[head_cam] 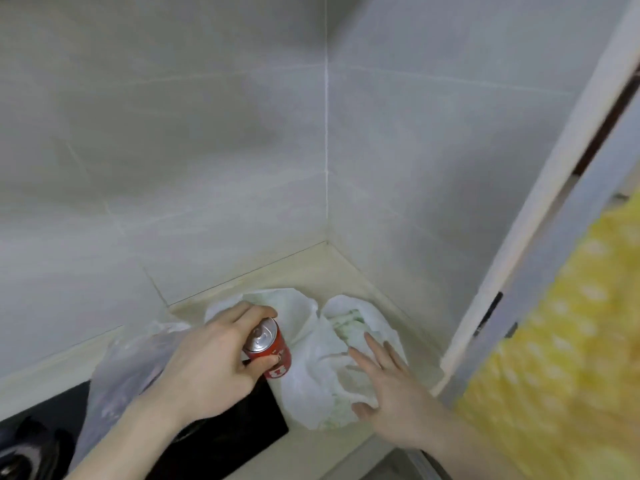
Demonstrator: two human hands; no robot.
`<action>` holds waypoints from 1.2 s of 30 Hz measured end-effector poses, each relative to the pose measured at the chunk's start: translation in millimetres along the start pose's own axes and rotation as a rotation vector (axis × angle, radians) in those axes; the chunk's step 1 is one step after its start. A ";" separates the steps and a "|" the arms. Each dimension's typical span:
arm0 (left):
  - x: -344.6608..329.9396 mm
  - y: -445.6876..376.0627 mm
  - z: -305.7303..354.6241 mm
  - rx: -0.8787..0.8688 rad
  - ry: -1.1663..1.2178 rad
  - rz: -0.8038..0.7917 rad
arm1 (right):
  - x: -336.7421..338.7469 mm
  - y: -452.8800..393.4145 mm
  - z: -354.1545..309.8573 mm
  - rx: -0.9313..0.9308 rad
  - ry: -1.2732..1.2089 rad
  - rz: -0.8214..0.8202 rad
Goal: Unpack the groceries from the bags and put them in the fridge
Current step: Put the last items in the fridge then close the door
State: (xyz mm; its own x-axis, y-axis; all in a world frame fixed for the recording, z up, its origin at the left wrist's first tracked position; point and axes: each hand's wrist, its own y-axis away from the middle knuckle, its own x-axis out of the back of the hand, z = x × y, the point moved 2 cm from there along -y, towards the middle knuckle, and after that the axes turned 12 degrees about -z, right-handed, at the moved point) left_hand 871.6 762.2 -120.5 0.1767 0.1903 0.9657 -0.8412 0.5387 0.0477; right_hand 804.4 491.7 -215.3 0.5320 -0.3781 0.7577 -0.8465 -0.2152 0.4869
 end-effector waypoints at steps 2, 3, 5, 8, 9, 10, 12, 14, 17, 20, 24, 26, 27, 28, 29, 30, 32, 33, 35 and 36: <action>-6.9 -14.4 32.4 -0.064 0.019 -0.030 | 6.7 31.6 24.7 -0.048 -0.033 0.024; -10.7 -22.2 49.8 -0.098 0.021 -0.045 | 7.8 48.0 39.3 -0.080 -0.053 0.049; -18.9 -35.7 86.1 -0.159 0.018 -0.077 | 6.3 81.2 69.1 -0.148 -0.082 0.101; -35.3 -52.1 148.8 -0.270 0.030 -0.109 | -0.8 134.8 112.2 -0.253 -0.094 0.186; -40.8 -57.2 170.9 -0.312 0.030 -0.120 | -2.7 153.3 124.6 -0.297 -0.097 0.207; -45.8 -62.0 192.9 -0.362 0.028 -0.135 | -5.7 171.6 136.0 -0.342 -0.099 0.221; -54.3 -68.8 236.4 -0.453 0.022 -0.171 | -14.5 207.7 155.3 -0.432 -0.106 0.253; -63.2 -73.8 276.2 -0.532 0.009 -0.208 | -27.4 242.8 170.9 -0.516 -0.141 0.291; -75.3 -81.3 336.8 -0.698 -0.021 -0.278 | -49.8 293.1 188.9 -0.651 -0.242 0.364; -89.3 -84.2 401.7 -0.906 -0.048 -0.375 | -71.2 340.4 200.2 -0.782 -0.362 0.459; -115.5 -72.7 479.3 -1.136 -0.045 -0.470 | -99.9 399.8 199.0 -1.022 -0.503 0.526; -128.5 -62.4 512.4 -1.238 -0.038 -0.519 | -112.3 426.2 190.0 -1.142 -0.571 0.562; -133.8 -55.8 527.6 -1.305 -0.027 -0.538 | -118.4 438.5 183.6 -1.200 -0.606 0.587; -138.4 -48.3 542.3 -1.371 -0.006 -0.554 | -124.8 449.2 177.3 -1.256 -0.638 0.613; -142.0 -39.4 555.3 -1.431 0.022 -0.575 | -131.5 458.8 171.2 -1.310 -0.660 0.635; -145.4 -29.2 567.7 -1.491 0.045 -0.604 | -138.4 468.0 164.6 -1.367 -0.675 0.655; -150.7 -6.5 589.4 -1.607 0.086 -0.648 | -150.9 486.2 150.8 -1.476 -0.704 0.692; -152.5 5.1 600.0 -1.662 0.103 -0.663 | -156.1 495.9 142.5 -1.524 -0.732 0.705; -154.2 31.0 620.8 -1.764 0.131 -0.693 | -166.6 516.0 122.6 -1.614 -0.787 0.730; -154.1 44.3 631.7 -1.810 0.147 -0.706 | -171.8 526.4 111.5 -1.659 -0.799 0.743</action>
State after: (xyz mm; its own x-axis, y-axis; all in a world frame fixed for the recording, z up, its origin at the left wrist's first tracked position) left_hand 484.2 238.3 -106.0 0.3083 -0.3992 0.8635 0.8064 0.5912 -0.0145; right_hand 265.1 343.0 -137.7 -0.3808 -0.3298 0.8638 0.2380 0.8678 0.4363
